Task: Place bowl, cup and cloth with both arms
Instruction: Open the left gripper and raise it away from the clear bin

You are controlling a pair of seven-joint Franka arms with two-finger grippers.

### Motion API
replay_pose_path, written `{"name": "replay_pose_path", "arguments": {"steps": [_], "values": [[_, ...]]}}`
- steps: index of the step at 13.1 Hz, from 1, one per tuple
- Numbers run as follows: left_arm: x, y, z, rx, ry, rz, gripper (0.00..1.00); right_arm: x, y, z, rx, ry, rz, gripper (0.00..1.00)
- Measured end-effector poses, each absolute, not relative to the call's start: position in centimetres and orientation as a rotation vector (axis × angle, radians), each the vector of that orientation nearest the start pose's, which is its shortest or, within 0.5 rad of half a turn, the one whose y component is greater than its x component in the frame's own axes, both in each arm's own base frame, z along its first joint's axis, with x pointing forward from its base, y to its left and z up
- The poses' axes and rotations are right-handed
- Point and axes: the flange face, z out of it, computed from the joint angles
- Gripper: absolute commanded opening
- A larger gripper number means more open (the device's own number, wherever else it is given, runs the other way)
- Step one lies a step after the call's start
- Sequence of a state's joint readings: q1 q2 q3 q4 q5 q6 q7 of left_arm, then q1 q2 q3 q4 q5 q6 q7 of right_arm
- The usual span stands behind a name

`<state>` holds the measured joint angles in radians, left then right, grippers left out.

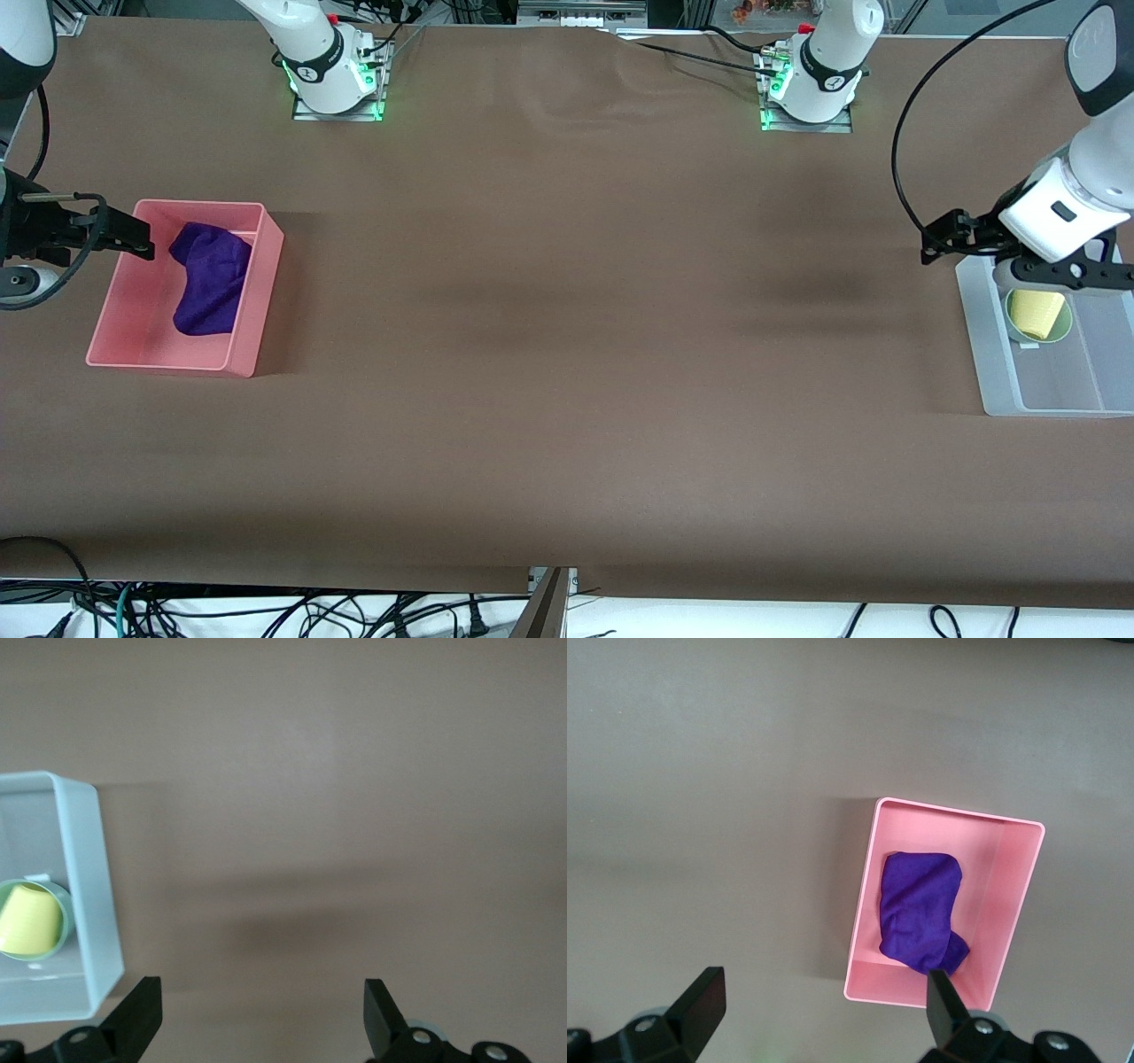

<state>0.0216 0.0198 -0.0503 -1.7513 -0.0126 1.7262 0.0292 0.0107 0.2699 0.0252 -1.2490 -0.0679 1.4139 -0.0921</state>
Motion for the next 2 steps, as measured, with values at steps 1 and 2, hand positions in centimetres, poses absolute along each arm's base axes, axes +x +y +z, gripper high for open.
{"name": "replay_pose_path", "arguments": {"steps": [1, 2], "values": [[56.06, -1.74, 53.85, -3.157, 0.079, 0.077, 1.0, 61.92, 1.17, 60.25, -3.189, -0.192, 0.17, 1.0], [55.9, -1.76, 53.72, -3.158, 0.076, 0.079, 1.0, 61.92, 1.17, 60.25, -3.189, -0.192, 0.17, 1.0]]}}
